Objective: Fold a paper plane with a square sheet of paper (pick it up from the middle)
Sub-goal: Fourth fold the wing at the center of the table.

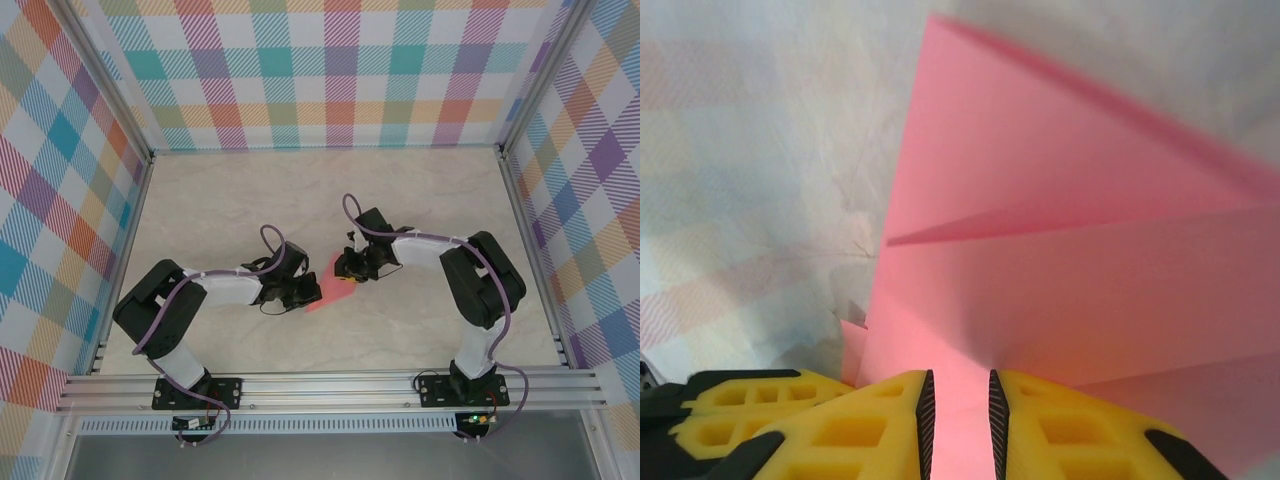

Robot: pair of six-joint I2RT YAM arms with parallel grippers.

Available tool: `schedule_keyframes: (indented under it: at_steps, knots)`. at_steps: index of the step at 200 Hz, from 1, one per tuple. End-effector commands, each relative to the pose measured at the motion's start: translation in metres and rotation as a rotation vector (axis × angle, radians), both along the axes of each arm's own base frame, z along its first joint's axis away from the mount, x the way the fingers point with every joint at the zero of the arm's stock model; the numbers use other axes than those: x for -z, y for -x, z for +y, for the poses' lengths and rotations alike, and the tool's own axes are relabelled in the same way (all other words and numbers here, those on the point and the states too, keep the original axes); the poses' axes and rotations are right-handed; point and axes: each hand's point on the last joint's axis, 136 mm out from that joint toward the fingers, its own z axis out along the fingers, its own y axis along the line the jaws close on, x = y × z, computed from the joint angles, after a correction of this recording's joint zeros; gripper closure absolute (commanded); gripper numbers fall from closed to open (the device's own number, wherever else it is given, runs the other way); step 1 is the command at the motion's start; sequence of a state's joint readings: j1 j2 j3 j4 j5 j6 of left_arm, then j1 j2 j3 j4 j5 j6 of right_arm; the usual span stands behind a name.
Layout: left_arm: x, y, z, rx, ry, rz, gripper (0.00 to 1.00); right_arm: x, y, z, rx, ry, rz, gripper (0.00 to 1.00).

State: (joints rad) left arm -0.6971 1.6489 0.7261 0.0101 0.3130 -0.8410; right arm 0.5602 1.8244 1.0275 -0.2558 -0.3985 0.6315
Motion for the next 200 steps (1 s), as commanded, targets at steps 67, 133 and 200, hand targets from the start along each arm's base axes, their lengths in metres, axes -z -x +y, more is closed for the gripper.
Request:
schedule_keyframes:
  at_steps: [67,133,200]
  knots:
    - [0.024,0.018,0.028,-0.014,-0.138,0.062,0.96,-0.014,0.003,0.036,-0.031,-0.152,0.011,0.76]
    - [0.026,0.020,0.030,-0.012,-0.154,0.065,0.96,0.029,0.002,0.015,0.016,-0.040,0.024,0.76]
    - [0.031,0.026,0.030,-0.010,-0.146,0.071,0.96,0.028,-0.028,-0.007,0.110,-0.036,-0.011,0.75]
